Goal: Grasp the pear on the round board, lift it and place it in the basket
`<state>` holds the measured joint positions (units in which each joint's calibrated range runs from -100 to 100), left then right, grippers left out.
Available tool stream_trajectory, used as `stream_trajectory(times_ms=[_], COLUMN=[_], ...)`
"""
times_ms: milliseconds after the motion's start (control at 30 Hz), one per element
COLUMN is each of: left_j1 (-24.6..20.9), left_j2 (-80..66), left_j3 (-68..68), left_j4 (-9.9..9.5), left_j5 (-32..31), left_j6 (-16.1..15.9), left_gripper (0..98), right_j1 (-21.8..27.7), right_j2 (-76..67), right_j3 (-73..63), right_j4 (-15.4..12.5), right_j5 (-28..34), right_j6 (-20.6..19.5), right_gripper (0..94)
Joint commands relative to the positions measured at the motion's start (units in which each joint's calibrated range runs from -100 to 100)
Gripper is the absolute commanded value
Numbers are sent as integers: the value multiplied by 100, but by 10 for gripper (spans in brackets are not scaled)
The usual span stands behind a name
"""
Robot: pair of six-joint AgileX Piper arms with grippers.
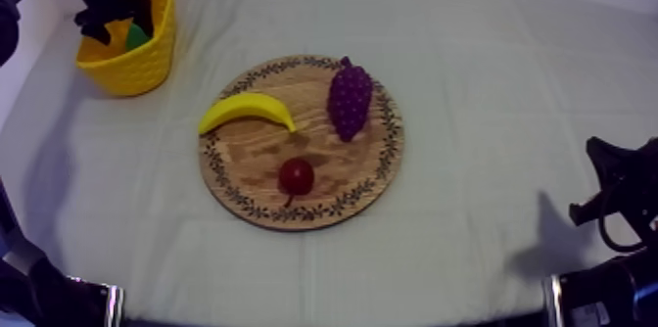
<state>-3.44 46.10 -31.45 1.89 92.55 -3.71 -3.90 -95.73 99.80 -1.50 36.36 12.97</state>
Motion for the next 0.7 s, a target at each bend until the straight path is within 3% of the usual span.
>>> stream_trajectory(times_ms=[0,667], left_j1=[-3,97], left_j2=[-12,-970], left_j3=[-1,322], left_j4=[-4,0], left_j5=[22,293], left_j6=[-5,87], left_gripper=[959,960], right_j1=[0,0], right_j2=[-3,-3], right_j3=[-2,-2], right_j4=[1,1], right_j5=[2,2], right_j6=[-1,-1], right_gripper=[4,4])
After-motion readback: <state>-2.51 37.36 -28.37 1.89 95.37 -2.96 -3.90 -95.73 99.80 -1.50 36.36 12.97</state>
